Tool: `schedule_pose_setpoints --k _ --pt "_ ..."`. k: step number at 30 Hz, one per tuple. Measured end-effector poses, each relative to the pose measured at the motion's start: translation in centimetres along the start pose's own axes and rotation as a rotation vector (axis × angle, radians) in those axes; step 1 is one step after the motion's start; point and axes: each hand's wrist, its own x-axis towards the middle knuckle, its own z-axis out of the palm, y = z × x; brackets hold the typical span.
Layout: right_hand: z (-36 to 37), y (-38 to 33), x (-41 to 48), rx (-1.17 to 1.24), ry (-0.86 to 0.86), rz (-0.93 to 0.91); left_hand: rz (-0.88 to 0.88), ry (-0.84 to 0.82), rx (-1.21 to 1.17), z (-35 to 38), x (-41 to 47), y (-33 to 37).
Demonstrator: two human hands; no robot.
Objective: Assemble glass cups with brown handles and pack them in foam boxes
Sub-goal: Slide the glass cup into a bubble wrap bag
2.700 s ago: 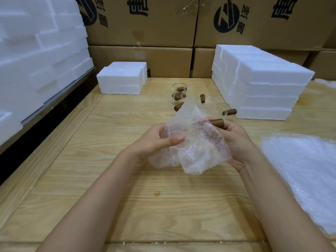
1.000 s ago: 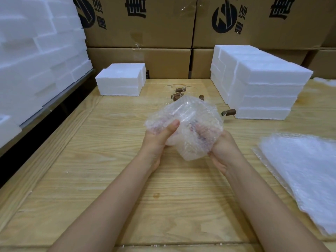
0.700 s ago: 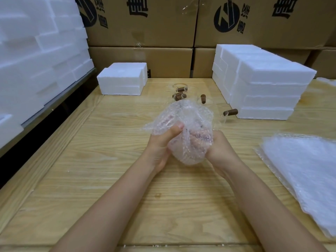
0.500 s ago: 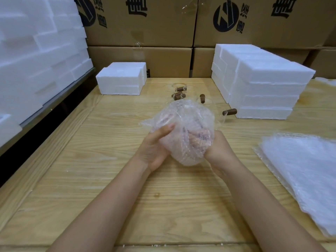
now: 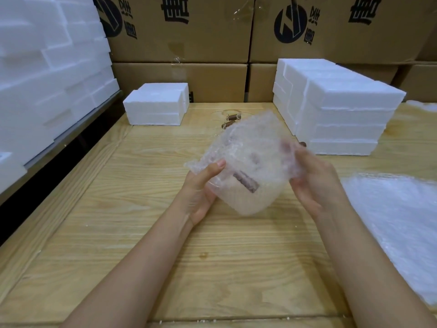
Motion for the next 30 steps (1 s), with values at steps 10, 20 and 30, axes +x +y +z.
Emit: schedule_pose_setpoints --k 10,20,30 --pt "0.6 2.4 -0.3 -0.272 -0.051 0.025 -0.018 0.171 -0.186 0.0 0.2 -0.1" --pt "0.4 2.8 0.5 -0.136 0.047 -0.059 -0.152 0.007 0.112 -0.8 0.0 0.7" --pt "1.1 2.7 0.0 -0.104 0.029 -0.041 -0.090 0.210 0.333 -0.3 0.7 0.0"
